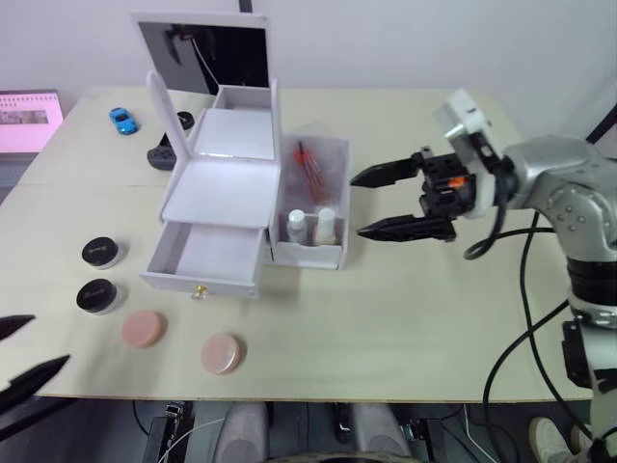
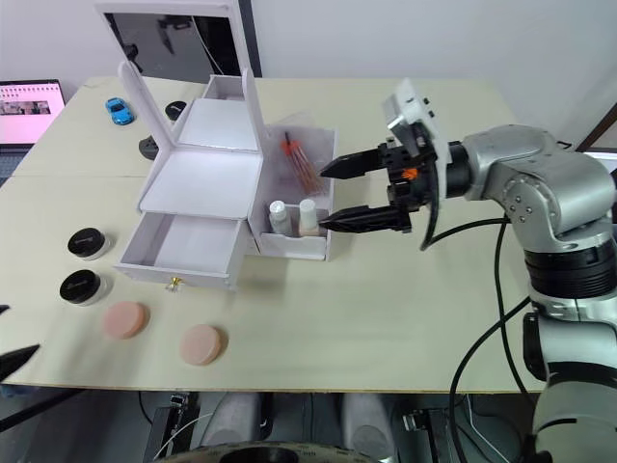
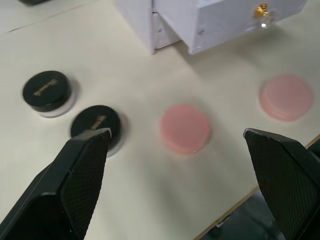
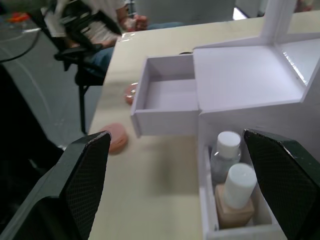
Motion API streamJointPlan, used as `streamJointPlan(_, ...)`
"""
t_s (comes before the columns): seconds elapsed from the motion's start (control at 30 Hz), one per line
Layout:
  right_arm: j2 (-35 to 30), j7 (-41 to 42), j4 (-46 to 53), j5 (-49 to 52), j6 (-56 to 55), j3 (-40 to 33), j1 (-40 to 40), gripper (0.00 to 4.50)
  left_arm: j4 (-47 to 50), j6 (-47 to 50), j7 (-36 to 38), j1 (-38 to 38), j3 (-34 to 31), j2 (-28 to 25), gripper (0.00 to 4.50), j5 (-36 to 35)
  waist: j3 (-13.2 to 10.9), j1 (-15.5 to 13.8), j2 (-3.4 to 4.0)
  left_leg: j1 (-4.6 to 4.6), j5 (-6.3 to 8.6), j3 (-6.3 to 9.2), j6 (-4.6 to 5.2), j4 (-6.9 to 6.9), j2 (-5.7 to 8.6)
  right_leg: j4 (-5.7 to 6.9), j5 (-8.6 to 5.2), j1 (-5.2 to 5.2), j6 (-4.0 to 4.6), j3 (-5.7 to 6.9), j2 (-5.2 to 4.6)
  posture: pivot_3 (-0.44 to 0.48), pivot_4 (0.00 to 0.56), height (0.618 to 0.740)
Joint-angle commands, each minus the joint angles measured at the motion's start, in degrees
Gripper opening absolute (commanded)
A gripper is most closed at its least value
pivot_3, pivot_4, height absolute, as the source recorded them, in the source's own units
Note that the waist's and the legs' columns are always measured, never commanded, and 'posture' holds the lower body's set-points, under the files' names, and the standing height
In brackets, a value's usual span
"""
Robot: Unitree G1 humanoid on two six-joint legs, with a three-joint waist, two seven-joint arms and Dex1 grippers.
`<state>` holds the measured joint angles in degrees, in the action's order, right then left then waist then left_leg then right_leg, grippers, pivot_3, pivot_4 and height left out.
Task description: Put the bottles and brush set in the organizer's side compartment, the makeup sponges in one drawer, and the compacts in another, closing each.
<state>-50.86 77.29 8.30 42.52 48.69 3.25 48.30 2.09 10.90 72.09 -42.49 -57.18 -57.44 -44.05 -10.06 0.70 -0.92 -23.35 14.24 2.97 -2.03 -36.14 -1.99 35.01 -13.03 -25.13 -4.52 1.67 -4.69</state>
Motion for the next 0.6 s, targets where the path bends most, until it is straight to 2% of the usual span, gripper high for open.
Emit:
streamJointPlan(0.03, -3.6, 3.9, -1.3, 1.0, 0.0, -3.3, 0.4, 4.50, -9.2, 0.1, 0.9, 7.6, -2.6, -6.2, 4.48, 2.5, 0.0, 0.1, -0.01, -0.01, 0.00, 0.00, 0.00, 0.02, -0.01, 0.01, 0.02, -0.04, 0.03, 0.00, 0.01, 0.000, 0.150, 0.725)
streamJointPlan(0.13, -6.7, 3.7, -4.6, -1.6, -0.4, -3.3, 0.1, 4.50, -17.4, -0.1, -1.3, 19.6, 1.1, -11.8, 4.48, 4.2, 0.0, 0.1, -0.04, 0.00, 0.00, -0.05, 0.00, 0.02, -0.01, 0.06, 0.14, -0.03, 0.21, -0.02, 0.01, 0.000, 0.150, 0.725)
streamJointPlan(0.27, -9.2, 0.9, -9.4, -5.6, -2.5, -4.9, -1.0, 4.50, -24.8, -2.3, 1.9, 31.8, 8.9, -14.4, 4.48, 7.3, 0.0, 0.4, 0.04, 0.03, -0.01, -0.24, -0.01, 0.05, -0.01, 0.08, 0.14, -0.01, 0.21, -0.12, -0.02, 0.000, 0.150, 0.725)
streamJointPlan(0.47, -12.4, -0.6, -10.9, -6.9, -2.8, -8.7, -6.3, 4.50, -31.8, -3.4, 6.7, 42.8, 15.4, -16.6, 4.48, 10.5, 0.1, 0.4, -0.02, 0.02, -0.02, -0.82, -0.01, 0.20, -0.28, 0.18, 0.18, -0.08, 0.17, -0.34, 0.12, 0.000, 0.150, 0.725)
streamJointPlan(0.6, -12.6, -1.3, -10.0, -6.9, -2.7, -9.9, -7.8, 4.50, -35.4, -5.7, 9.5, 46.4, 18.5, -17.1, 4.48, 13.3, 0.0, 0.5, -0.01, 0.09, -0.02, -1.11, -0.01, 0.16, -0.39, 0.20, 0.19, -0.09, 0.18, -0.45, 0.14, 0.000, 0.150, 0.725)
